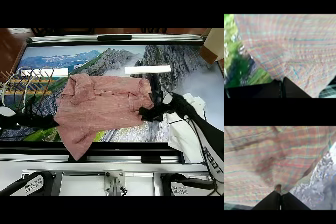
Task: Fold the shirts.
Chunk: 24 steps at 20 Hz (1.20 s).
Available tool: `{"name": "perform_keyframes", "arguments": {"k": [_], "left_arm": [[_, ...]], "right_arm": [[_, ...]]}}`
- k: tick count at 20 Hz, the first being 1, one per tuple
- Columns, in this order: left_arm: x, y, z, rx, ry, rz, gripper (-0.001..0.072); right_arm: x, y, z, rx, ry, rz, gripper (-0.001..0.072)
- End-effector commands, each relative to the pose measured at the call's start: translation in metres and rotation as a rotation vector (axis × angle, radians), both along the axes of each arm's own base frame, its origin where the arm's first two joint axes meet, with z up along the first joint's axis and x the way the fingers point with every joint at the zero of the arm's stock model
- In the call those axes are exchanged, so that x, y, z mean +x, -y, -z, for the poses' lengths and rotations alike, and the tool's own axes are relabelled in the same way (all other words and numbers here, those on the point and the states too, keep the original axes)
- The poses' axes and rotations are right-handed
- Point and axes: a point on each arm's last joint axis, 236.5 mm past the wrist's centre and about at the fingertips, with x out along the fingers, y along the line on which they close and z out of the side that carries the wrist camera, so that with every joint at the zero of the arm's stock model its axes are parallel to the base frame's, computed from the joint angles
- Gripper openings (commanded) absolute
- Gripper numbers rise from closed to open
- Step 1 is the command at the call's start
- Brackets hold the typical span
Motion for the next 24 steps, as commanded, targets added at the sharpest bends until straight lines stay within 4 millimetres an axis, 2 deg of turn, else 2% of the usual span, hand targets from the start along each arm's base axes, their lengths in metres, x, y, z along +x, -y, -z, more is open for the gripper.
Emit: {"name": "perform_keyframes", "arguments": {"k": [1,2,3,4,5,6,7,8,9,10,11,12,14,15,17,19,21,22,24], "left_arm": [[0.046,-0.014,-0.084,0.055,0.214,0.033,0.0025],[0.064,-0.019,-0.133,0.092,0.335,0.038,0.0025],[0.077,-0.022,-0.19,0.135,0.477,0.041,0.0025],[0.083,-0.023,-0.259,0.178,0.64,0.033,0.0025],[0.079,-0.022,-0.333,0.219,0.806,0.009,0.0025],[0.066,-0.019,-0.401,0.249,0.963,-0.02,0.0025],[0.042,-0.013,-0.472,0.277,1.135,-0.05,0.0025],[0.012,-0.005,-0.529,0.299,1.287,-0.072,0.0026],[-0.025,0.005,-0.581,0.318,1.44,-0.092,0.0026],[-0.06,0.014,-0.618,0.329,1.557,-0.107,0.0026],[-0.092,0.022,-0.644,0.333,1.657,-0.125,0.0026],[-0.117,0.027,-0.658,0.337,1.72,-0.136,0.0026],[-0.148,0.027,-0.662,0.335,1.742,-0.195,0.0026],[-0.157,0.024,-0.659,0.354,1.736,-0.217,0.0026],[-0.161,0.016,-0.65,0.411,1.707,-0.239,0.0026],[-0.152,0.01,-0.637,0.442,1.648,-0.238,0.0026],[-0.131,0.001,-0.617,0.457,1.569,-0.231,0.0026],[-0.115,-0.004,-0.603,0.452,1.522,-0.229,0.0026],[-0.08,-0.013,-0.565,0.447,1.39,-0.203,0.0025]], "right_arm": [[0.031,0.006,-0.083,-0.05,0.246,-0.1,0.0054],[0.045,0.012,-0.128,-0.081,0.373,-0.121,0.0054],[0.057,0.019,-0.185,-0.12,0.527,-0.132,0.0054],[0.064,0.027,-0.248,-0.153,0.69,-0.124,0.0054],[0.064,0.034,-0.311,-0.175,0.849,-0.102,0.0054],[0.057,0.039,-0.376,-0.184,1.008,-0.075,0.0054],[0.04,0.044,-0.443,-0.181,1.174,-0.043,0.0054],[0.015,0.047,-0.503,-0.165,1.324,-0.014,0.0054],[-0.011,0.051,-0.55,-0.152,1.441,0.01,0.0054],[-0.041,0.055,-0.589,-0.141,1.544,0.029,0.0054],[-0.07,0.058,-0.617,-0.124,1.621,0.041,0.0054],[-0.095,0.06,-0.635,-0.114,1.674,0.05,0.0054],[-0.132,0.065,-0.651,-0.081,1.72,0.076,0.0054],[-0.145,0.066,-0.652,-0.065,1.718,0.085,0.0054],[-0.155,0.068,-0.642,-0.067,1.674,0.084,0.0054],[-0.151,0.068,-0.625,-0.076,1.601,0.077,0.0054],[-0.135,0.066,-0.602,-0.084,1.501,0.065,0.0054],[-0.123,0.064,-0.587,-0.077,1.433,0.069,0.0054],[-0.093,0.063,-0.541,-0.097,1.237,0.07,0.0054]]}}
